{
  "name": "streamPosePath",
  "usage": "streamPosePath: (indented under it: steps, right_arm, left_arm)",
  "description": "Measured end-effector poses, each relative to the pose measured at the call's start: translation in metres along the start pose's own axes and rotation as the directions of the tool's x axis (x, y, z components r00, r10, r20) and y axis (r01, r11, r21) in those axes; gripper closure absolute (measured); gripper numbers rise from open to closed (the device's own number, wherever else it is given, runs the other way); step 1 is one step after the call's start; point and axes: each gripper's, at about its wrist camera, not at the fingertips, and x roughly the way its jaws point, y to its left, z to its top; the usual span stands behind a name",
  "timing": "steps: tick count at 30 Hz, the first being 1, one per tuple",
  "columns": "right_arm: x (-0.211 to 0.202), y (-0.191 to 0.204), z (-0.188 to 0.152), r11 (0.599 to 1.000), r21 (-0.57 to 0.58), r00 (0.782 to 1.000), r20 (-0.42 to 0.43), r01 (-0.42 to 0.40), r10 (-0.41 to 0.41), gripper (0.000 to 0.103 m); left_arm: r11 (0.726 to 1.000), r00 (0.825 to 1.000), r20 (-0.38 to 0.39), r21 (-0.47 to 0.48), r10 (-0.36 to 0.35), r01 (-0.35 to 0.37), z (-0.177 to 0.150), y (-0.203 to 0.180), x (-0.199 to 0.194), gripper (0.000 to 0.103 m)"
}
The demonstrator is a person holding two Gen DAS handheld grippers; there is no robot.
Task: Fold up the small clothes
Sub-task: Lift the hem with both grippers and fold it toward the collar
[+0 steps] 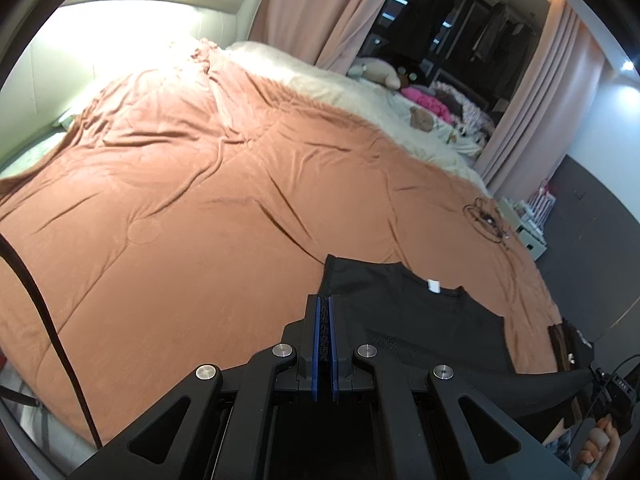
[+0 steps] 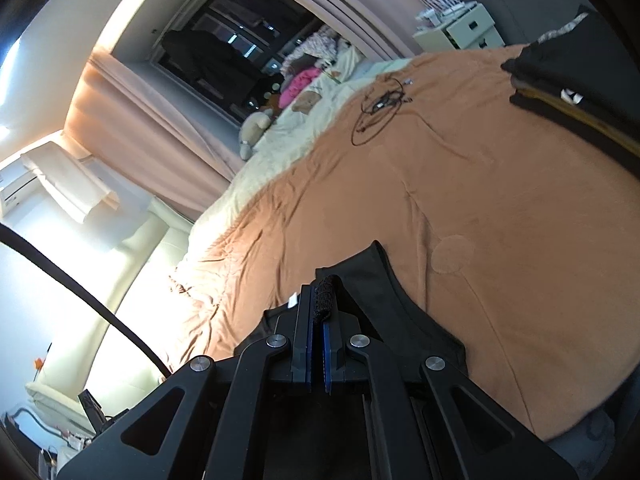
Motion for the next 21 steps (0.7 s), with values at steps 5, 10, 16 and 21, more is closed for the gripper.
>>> streamPosePath:
  steps: [5, 10, 16, 21]
  right_arm:
    - [0.035, -0.002, 0.019, 0.998, 0.05, 0.999, -0.038, 0.032, -0.031, 0.103]
    - [0.062, 0.002, 0.034, 0.993, 0.062, 0.993, -0.08, 0.096, -0.091, 0.103]
    - [0.088, 0.01, 0.045, 0.986, 0.074, 0.98, -0.139, 0.152, -0.141, 0.102]
    - [0.094, 0.015, 0.05, 0.985, 0.063, 0.975, -0.167, 0.162, -0.15, 0.1]
  left_arm:
    - [0.999, 0.998, -0.05, -0.014, 0.029, -0.03, 0.012, 0.002, 0.044, 0.099]
    - [0.997, 0.992, -0.117, -0.068, 0.037, -0.045, 0.02, 0.011, 0.089, 0.099]
    - [0.994, 0.984, -0.166, -0.072, 0.063, -0.076, 0.026, 0.012, 0.129, 0.099]
    - [0.992, 0.973, -0.206, -0.053, 0.103, -0.116, 0.032, 0.011, 0.154, 0.096]
